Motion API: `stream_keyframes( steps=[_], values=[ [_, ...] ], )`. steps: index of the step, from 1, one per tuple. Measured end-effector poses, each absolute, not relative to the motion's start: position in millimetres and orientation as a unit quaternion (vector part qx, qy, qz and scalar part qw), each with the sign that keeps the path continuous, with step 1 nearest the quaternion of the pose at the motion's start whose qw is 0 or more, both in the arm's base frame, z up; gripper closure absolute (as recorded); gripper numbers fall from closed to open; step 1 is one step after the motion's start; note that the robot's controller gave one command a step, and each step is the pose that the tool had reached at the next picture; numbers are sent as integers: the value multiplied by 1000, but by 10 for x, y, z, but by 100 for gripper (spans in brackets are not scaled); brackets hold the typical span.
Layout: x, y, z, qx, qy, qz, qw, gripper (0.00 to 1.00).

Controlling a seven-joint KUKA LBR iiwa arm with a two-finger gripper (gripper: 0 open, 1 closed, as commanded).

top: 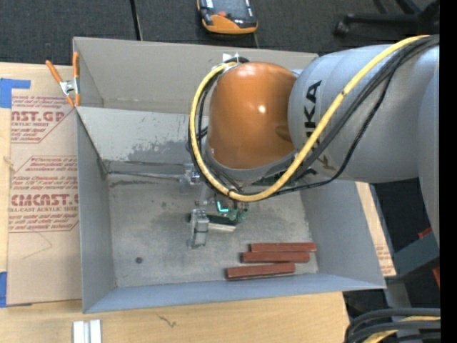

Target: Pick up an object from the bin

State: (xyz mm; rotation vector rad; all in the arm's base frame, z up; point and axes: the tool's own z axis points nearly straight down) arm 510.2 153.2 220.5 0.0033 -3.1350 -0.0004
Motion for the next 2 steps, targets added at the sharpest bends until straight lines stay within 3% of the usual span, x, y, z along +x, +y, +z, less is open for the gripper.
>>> stream_keyframes(
  steps=[1, 2],
  values=[
    [5121, 1523, 2243, 0, -1000, -1, 0, 0],
    [5383, 1229, 1631, 46, -999, -1, -3, 0]
  ],
)
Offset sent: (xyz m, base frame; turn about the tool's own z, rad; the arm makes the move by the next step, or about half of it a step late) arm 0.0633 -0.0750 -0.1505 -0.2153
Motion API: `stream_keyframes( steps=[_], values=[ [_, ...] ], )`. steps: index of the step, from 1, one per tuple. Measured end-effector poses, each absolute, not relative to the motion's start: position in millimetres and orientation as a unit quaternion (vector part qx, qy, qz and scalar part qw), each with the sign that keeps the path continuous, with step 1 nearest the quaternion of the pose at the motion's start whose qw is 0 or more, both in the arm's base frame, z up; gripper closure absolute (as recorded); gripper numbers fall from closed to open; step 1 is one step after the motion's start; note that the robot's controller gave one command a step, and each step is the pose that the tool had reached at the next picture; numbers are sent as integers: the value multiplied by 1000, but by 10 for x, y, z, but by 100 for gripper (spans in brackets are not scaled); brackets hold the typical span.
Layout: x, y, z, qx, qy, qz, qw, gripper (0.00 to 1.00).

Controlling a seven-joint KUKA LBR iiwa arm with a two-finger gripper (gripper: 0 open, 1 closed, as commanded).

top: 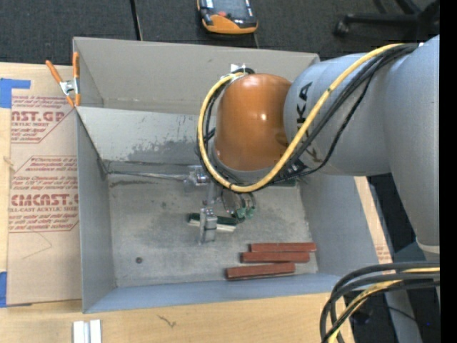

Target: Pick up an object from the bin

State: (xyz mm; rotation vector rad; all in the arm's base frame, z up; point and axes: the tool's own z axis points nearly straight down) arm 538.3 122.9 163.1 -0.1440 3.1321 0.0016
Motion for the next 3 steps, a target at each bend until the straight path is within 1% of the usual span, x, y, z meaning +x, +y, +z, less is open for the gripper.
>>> stream_keyframes(
  steps=[1, 2, 3],
  values=[
    [5455, 825, 807, 12, 1000, 1, 2, 0],
    [5587, 758, 621, -1, 1000, 0, -2, 0],
    [5631, 776, 697, 27, 1000, 1, 0, 0]
  ],
)
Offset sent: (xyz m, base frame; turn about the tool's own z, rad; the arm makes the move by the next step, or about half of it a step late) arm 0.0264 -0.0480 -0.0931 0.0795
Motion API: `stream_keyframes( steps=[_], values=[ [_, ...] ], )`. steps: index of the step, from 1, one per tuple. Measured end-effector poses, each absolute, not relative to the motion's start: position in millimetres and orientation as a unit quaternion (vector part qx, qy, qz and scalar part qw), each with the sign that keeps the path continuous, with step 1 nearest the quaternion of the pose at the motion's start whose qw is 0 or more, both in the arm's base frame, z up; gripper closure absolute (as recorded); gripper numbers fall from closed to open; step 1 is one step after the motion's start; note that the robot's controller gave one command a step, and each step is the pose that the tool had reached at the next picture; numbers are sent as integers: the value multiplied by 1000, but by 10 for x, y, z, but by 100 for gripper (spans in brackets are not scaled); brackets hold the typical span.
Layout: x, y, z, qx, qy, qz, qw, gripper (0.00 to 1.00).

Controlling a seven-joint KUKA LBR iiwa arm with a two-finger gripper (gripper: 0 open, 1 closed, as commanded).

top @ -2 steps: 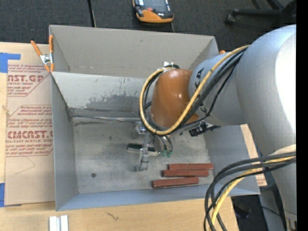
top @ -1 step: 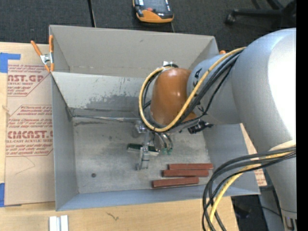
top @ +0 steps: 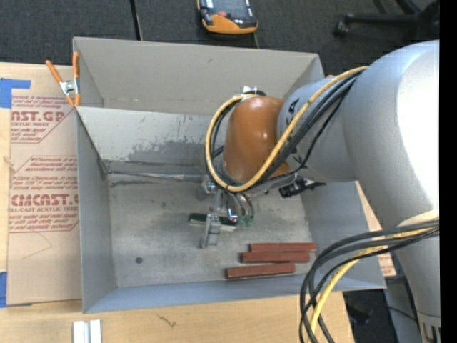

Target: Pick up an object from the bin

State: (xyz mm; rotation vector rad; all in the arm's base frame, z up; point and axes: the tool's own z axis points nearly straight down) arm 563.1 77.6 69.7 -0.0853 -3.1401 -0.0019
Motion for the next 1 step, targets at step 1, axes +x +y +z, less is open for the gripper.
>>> stream_keyframes(
  steps=[1],
  values=[
    [5613, 774, 660, 1, -1000, -1, -3, 100]
  ],
)
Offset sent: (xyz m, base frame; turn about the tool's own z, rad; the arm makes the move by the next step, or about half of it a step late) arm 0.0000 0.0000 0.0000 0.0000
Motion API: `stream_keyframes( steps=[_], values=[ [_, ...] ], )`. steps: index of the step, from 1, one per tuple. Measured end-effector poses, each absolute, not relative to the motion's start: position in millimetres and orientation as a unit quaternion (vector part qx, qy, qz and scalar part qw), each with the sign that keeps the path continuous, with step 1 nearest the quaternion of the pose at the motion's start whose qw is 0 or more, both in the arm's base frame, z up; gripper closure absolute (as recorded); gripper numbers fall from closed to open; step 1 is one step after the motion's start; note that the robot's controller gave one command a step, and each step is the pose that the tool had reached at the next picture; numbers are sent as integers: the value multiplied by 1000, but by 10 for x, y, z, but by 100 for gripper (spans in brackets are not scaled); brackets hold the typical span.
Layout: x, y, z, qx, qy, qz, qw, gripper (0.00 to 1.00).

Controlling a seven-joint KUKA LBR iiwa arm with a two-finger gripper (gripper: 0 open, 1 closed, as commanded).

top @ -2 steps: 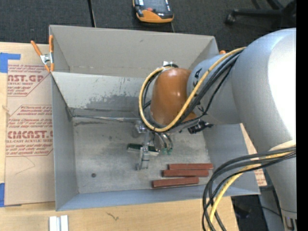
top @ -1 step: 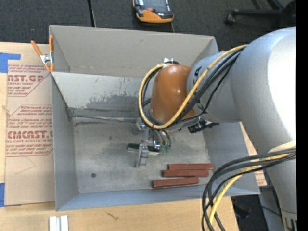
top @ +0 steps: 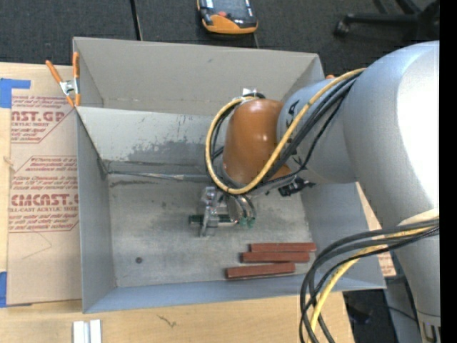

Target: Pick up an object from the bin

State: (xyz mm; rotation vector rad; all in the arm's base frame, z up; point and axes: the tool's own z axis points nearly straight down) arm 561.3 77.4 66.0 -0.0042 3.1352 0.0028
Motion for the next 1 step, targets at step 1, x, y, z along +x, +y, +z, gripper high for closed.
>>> stream_keyframes(
  steps=[1],
  values=[
    [5613, 774, 660, -1, 1000, 1, 3, 100]
  ],
)
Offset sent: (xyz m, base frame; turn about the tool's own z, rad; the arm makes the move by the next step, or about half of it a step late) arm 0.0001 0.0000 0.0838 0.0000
